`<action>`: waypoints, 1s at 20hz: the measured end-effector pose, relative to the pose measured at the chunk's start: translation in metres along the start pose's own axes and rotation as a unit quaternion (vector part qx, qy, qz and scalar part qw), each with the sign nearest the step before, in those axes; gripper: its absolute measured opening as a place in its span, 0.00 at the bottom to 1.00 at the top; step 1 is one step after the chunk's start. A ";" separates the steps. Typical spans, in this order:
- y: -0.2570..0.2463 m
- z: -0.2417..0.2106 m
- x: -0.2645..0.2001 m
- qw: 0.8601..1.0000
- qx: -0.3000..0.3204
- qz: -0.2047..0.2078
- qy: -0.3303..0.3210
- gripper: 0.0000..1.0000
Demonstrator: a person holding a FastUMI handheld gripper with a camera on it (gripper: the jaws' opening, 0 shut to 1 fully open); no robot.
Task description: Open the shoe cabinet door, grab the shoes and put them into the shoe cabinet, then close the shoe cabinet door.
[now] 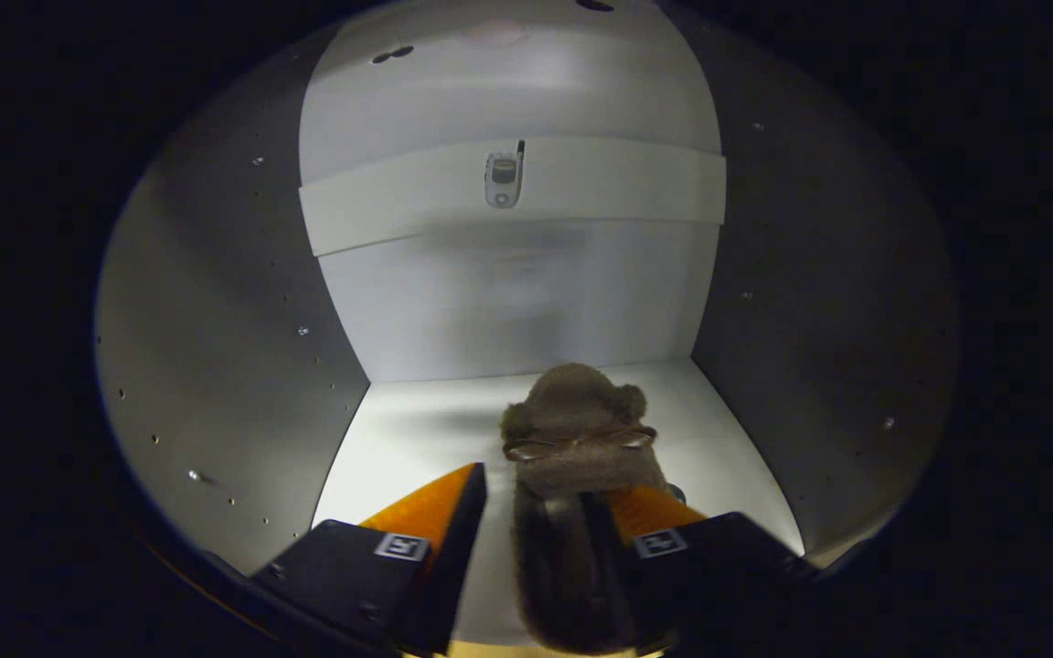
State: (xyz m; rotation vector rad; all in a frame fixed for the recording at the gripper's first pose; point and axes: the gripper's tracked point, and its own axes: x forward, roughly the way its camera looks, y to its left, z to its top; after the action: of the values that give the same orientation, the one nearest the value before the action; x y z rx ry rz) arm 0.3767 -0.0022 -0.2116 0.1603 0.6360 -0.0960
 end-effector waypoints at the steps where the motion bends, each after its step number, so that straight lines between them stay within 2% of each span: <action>1: 0.003 0.000 -0.012 1.000 -0.003 0.007 -0.005 0.81; 5: 0.008 -0.001 -0.063 0.999 0.004 0.023 -0.043 1.00; 10: 0.004 -0.006 -0.156 0.992 -0.001 0.033 -0.126 0.99; 17: -0.028 -0.014 -0.297 0.971 -0.014 0.025 -0.239 0.99; 20: -0.044 -0.038 -0.350 0.966 -0.021 0.031 -0.256 0.99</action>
State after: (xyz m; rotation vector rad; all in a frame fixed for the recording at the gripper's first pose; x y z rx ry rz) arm 0.0685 -0.0250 -0.0379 0.1081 0.1153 -0.0597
